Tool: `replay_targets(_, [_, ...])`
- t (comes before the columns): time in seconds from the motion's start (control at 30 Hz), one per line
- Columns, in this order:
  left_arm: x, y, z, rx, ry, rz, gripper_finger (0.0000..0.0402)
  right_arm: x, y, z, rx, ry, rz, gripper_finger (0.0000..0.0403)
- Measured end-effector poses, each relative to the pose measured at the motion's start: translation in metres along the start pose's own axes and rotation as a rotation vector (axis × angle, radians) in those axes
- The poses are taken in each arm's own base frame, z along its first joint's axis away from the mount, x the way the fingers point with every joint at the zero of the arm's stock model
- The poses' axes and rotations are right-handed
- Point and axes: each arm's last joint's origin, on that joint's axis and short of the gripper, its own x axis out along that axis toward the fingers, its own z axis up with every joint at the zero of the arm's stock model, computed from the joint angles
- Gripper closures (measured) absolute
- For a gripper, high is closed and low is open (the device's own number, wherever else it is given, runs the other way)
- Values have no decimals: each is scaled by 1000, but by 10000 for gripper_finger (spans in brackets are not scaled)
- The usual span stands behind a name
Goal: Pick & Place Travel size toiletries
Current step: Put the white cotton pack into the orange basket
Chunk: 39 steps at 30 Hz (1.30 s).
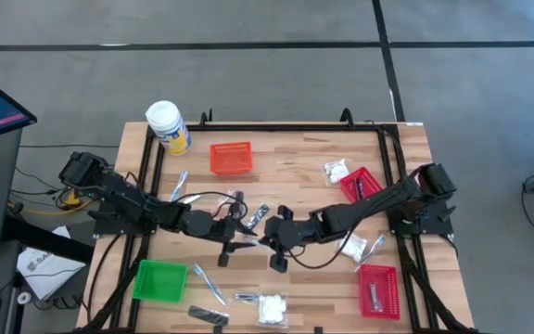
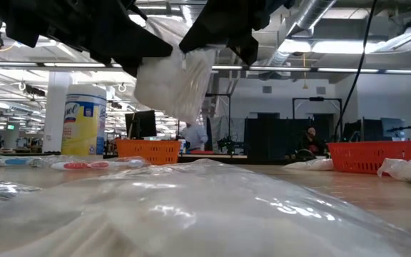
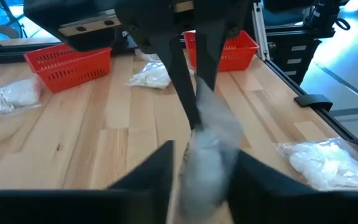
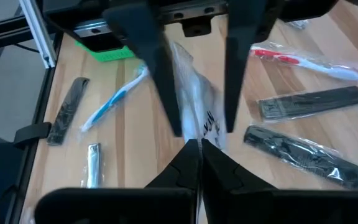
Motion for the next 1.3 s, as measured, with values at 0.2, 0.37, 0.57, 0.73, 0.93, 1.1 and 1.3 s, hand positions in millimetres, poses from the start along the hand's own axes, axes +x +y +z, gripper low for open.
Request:
replay_targets(0.2, [0, 0, 0, 0, 3, 0, 388, 0, 0, 0, -21, 0, -2, 401])
replay_targets(0.37, [0, 0, 0, -4, 4, -10, 395, -5, 2, 1, -28, -4, 6, 375])
replay_targets(0.57, [-2, 0, 2, -29, -3, -13, 396, -29, 8, 12, -45, -67, 7, 303])
replay_targets(0.73, [-1, 2, 2, -47, -3, -2, 396, -59, 18, 15, -73, -101, 9, 237])
replay_targets(0.93, [0, 12, 2, -75, -2, 32, 396, -83, 35, -6, -130, -98, -124, 193])
replay_targets(1.1, [-4, 28, -5, -129, 4, 86, 396, -83, 33, -41, -181, -129, -286, 193])
replay_targets(1.3, [-30, 51, -12, -221, -116, 120, 396, -65, 20, -73, -191, -143, -217, 211])
